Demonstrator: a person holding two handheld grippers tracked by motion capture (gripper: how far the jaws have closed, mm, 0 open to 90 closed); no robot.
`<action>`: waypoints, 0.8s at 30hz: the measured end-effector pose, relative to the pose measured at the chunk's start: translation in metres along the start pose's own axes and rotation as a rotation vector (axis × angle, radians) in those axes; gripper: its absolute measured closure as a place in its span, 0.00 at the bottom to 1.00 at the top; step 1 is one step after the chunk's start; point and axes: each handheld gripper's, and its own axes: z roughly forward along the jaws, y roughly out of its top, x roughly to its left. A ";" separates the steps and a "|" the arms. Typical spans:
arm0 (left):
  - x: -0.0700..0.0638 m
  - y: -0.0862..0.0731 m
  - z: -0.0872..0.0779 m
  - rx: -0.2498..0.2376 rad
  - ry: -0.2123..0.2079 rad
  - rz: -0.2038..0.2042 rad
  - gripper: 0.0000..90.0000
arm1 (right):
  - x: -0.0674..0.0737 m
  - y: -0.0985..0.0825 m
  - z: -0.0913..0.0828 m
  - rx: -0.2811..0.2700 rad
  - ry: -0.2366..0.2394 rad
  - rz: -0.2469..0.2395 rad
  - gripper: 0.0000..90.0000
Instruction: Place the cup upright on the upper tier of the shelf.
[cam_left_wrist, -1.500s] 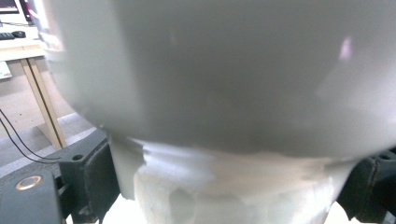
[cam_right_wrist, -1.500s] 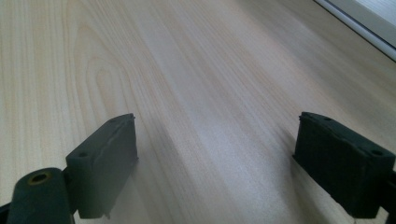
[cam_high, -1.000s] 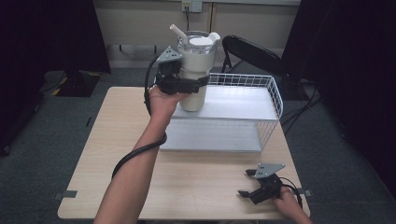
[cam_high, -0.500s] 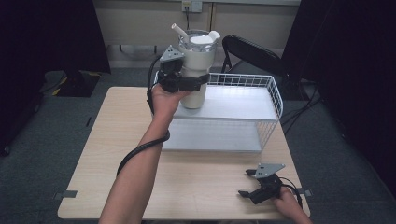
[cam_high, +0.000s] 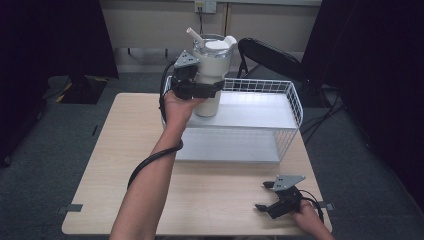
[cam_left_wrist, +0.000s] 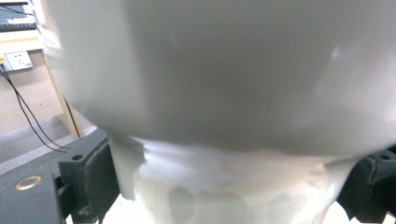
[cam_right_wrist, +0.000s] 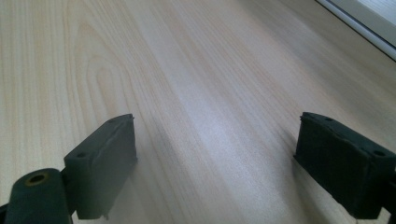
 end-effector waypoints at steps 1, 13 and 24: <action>0.000 -0.001 0.000 0.001 -0.001 -0.003 0.11 | 0.000 0.000 0.000 0.002 0.000 -0.001 0.13; 0.005 -0.009 -0.002 -0.024 -0.009 -0.015 0.11 | 0.000 0.000 0.000 0.004 -0.003 -0.006 0.13; 0.003 -0.018 -0.013 -0.048 -0.025 0.037 0.11 | 0.001 0.000 0.000 0.005 -0.003 -0.008 0.13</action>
